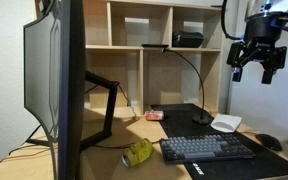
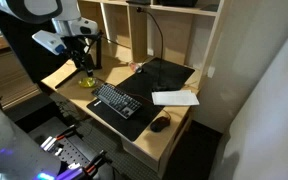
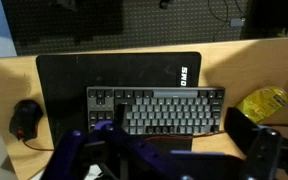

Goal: Move the white envelope to the right

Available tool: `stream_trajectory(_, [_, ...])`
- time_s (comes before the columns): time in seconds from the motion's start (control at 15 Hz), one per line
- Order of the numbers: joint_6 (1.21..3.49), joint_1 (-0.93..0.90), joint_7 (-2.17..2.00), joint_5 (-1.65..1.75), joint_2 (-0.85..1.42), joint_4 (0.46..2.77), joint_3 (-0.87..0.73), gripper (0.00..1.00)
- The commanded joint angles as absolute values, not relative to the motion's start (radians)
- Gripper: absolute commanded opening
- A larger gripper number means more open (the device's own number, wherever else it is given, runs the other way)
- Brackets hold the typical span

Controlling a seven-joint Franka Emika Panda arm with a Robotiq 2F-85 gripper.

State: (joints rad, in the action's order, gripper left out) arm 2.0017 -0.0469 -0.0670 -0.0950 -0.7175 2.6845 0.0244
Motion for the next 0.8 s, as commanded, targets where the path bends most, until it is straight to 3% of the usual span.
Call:
stream_trajectory(0.0, [1.999, -0.042, -0.064, -0.098, -0.717, 2.683, 0.029, 1.0])
stream_trajectory(0.4, [1.934, 0.029, -0.404, -0.075, -0.736, 2.679, 0.131, 1.0])
stream_trajectory(0.47, [1.866, 0.111, -0.351, -0.001, -0.693, 2.565, 0.043, 1.0])
stream_trajectory(0.67, [1.905, 0.207, -0.408, 0.06, -0.602, 2.484, 0.0, 1.0])
stream_trajectory(0.73, [1.942, 0.152, -0.389, 0.031, -0.693, 2.58, 0.028, 1.0])
